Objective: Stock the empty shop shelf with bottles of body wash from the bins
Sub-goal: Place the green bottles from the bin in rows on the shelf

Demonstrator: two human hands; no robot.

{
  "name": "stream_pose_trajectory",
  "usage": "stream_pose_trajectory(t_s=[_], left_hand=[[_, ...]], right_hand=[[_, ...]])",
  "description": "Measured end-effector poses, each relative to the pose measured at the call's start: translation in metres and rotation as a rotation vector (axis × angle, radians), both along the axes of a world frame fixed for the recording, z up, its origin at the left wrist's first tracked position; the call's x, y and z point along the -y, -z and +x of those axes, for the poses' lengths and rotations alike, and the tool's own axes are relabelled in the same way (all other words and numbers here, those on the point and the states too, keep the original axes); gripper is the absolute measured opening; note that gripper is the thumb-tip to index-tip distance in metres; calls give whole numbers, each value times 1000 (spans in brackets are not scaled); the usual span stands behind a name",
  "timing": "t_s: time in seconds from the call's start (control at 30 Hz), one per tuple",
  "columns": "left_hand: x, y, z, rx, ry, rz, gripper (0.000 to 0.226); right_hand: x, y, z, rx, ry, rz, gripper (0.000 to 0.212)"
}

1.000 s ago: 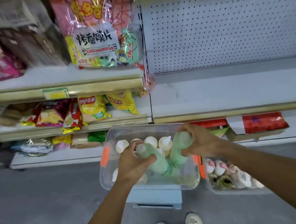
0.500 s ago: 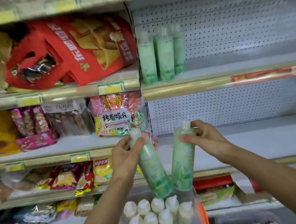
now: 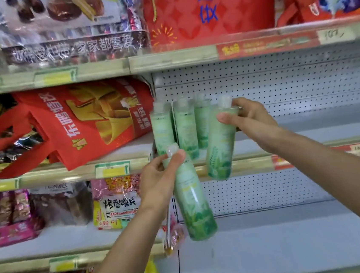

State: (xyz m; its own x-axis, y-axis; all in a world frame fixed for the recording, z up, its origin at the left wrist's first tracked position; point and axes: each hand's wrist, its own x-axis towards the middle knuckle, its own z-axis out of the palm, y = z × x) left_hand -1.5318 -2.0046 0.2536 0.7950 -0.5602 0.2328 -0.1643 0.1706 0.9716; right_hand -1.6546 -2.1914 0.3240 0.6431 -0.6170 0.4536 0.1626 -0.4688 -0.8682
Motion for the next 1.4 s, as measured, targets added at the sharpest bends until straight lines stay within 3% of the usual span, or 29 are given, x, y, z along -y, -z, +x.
stream_pose_trajectory(t_s=[0.2, 0.43, 0.53, 0.7, 0.83, 0.9, 1.0, 1.2, 1.4], left_hand=[[38, -23, 16, -8, -34, -39, 49], [59, -29, 29, -29, -32, -76, 36], [60, -27, 33, -27, -25, -78, 25], [63, -23, 38, -10, -9, -53, 31], [63, -19, 40, 12, -24, -11, 54], [63, -19, 40, 6, -26, -1, 55], [60, -19, 40, -8, -18, 0, 48], [58, -13, 42, -15, -25, 25, 71], [55, -18, 39, -3, -11, 1, 57]], right_hand=[[59, -39, 47, 11, -12, -98, 51], [86, -10, 83, -164, -22, -134, 43], [84, -7, 90, -158, 34, -131, 52], [71, 40, 97, -257, 223, -92, 93], [62, 69, 98, -318, 229, -63, 52], [59, 70, 98, -301, 242, -83, 42], [57, 68, 101, -301, 257, -93, 42], [54, 66, 101, -313, 257, -88, 45], [57, 66, 106, -323, 265, -91, 47]])
